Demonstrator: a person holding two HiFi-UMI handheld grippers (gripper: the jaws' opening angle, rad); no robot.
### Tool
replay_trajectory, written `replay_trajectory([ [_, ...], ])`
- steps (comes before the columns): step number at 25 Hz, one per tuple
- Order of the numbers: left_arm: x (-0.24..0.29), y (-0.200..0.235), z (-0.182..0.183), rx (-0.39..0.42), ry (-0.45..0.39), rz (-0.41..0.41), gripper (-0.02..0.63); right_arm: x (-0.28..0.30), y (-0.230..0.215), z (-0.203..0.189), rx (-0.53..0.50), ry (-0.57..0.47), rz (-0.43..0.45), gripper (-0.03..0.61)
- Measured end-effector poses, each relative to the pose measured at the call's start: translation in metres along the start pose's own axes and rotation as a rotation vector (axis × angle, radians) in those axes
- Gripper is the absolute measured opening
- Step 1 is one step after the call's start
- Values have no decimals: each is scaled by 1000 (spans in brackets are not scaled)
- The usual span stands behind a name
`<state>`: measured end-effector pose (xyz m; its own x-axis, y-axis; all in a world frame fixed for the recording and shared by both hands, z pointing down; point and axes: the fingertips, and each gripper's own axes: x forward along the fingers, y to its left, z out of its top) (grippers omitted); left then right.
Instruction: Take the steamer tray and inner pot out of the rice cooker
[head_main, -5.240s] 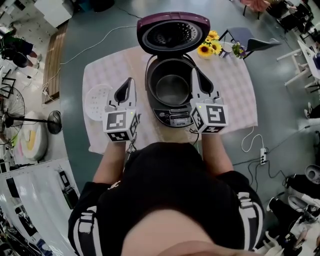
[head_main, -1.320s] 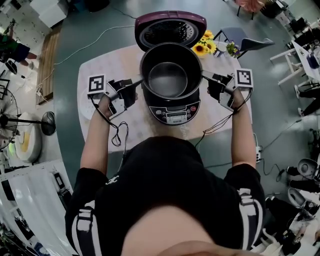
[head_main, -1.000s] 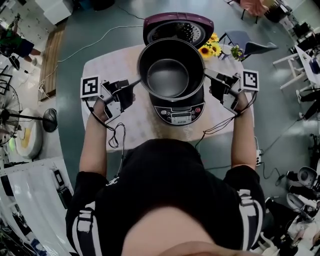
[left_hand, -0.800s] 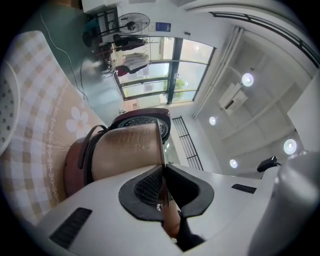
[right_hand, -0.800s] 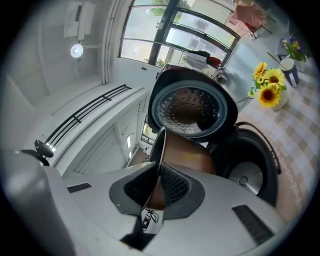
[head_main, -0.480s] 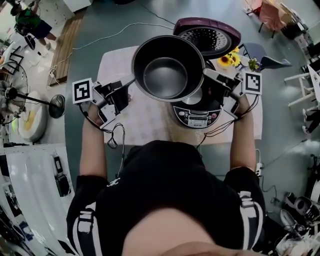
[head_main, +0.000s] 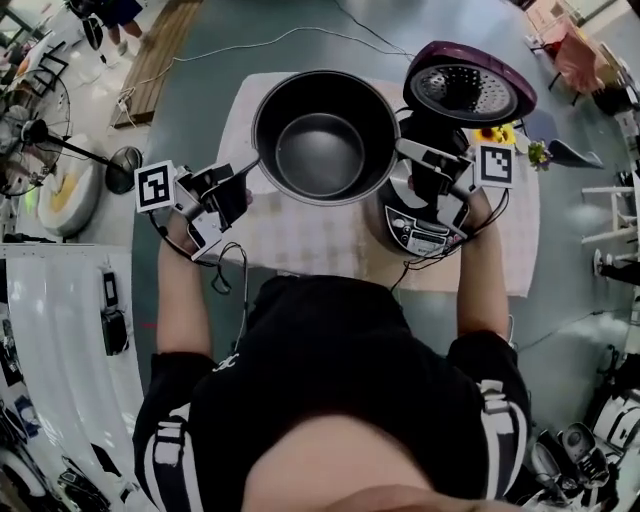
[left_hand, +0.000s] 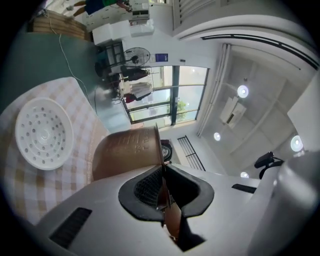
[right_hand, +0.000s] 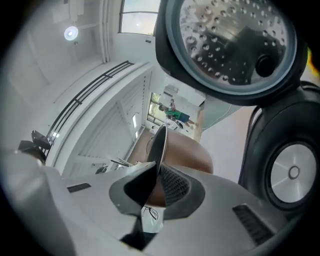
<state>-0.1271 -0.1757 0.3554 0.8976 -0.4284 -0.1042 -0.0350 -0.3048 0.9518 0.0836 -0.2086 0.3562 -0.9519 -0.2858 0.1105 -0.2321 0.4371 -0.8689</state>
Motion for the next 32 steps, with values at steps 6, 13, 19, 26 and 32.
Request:
replay_trajectory([
  [6, -54, 22, 2, -49, -1, 27, 18, 47, -2, -30, 25, 35, -12, 25],
  [13, -91, 57, -7, -135, 35, 15, 18, 71, -13, -85, 85, 12, -57, 26],
  [19, -98, 92, -24, -154, 142, 69, 18, 64, -35, -135, 144, -61, -161, 28],
  [26, -92, 139, -49, -183, 222, 141, 17, 50, -77, -181, 151, -66, -341, 26],
  [32, -93, 173, -59, -198, 236, 212, 15, 31, -109, -206, 189, -50, -554, 28],
])
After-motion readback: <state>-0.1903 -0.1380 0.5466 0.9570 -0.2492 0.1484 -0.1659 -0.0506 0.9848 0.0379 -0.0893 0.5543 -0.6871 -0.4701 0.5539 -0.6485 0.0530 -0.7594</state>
